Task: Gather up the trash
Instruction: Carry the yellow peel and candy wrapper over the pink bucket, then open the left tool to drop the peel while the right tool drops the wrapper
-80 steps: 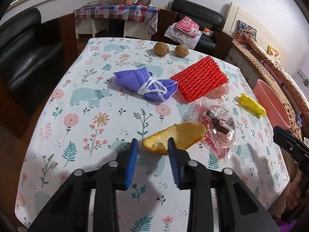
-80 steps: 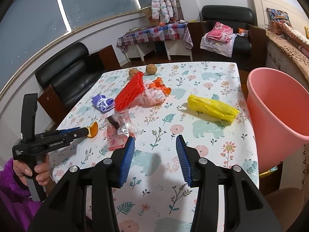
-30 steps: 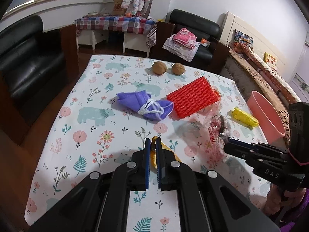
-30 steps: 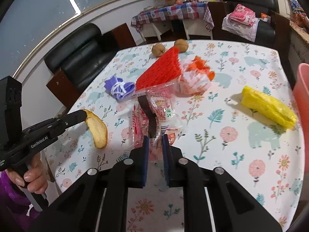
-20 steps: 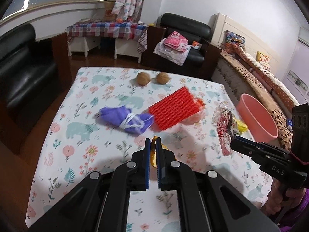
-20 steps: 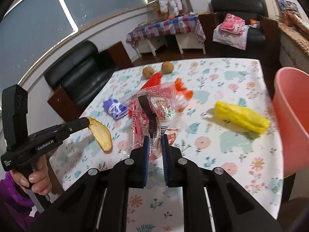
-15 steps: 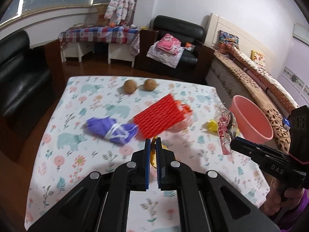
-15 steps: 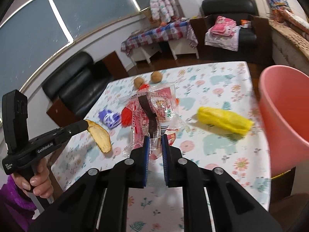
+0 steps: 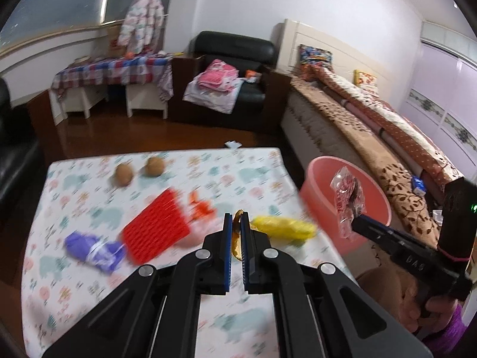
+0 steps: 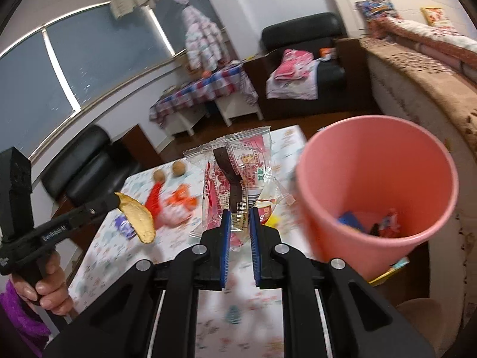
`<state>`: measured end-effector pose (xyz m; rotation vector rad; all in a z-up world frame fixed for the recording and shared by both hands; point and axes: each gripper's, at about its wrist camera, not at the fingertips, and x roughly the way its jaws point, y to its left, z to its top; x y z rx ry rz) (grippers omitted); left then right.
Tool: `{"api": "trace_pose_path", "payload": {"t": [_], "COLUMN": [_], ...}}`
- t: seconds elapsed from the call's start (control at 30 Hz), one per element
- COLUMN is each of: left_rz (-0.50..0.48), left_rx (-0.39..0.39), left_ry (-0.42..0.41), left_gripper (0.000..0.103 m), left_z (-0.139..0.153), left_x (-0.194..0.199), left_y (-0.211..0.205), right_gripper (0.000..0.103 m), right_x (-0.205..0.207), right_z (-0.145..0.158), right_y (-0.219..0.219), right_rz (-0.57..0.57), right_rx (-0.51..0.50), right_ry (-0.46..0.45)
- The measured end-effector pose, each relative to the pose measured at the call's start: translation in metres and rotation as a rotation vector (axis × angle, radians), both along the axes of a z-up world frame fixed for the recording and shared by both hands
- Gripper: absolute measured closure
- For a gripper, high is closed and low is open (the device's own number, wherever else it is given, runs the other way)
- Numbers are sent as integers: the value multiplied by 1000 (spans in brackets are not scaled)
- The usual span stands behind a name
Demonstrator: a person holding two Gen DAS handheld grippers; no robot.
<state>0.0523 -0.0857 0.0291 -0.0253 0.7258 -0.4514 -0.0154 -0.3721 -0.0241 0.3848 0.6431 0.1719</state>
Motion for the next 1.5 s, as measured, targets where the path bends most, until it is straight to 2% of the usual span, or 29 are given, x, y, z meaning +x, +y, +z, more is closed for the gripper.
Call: {"api": "trace_pose_path", "payload": {"t": [0.37, 0.53, 0.7, 1.07, 1.23, 1.33, 1.37, 1.47, 1.5], "left_rz": [-165, -225, -262, -281, -286, -289, -293, -296, -291], "left_rx": [-3, 23, 49, 74, 73, 70, 69, 67, 64], "left_ry": [-48, -53, -23, 34, 47, 36, 31, 27, 21], "left_gripper": [98, 98, 98, 98, 98, 98, 96, 78, 75], "left_z": [19, 12, -9, -44, -51, -50, -50, -49, -48], "left_x": [25, 35, 46, 53, 54, 53, 52, 51, 50], "left_y": [-106, -153, -188, -216, -219, -217, -217, -217, -216], "right_gripper": [90, 90, 90, 90, 90, 85, 83, 76, 75], "right_x": [-7, -9, -6, 5, 9, 13, 15, 15, 14], "right_z": [-7, -16, -24, -42, -50, -53, -54, -55, -55], "right_y": [-62, -94, -105, -112, -113, -115, -117, -119, -118], "right_rz": [-156, -230, -247, -262, -261, -267, -266, -267, -267], "right_rx": [-36, -13, -7, 3, 4, 22, 33, 47, 48], "right_ry": [-11, -2, 11, 53, 81, 98, 105, 95, 94]}}
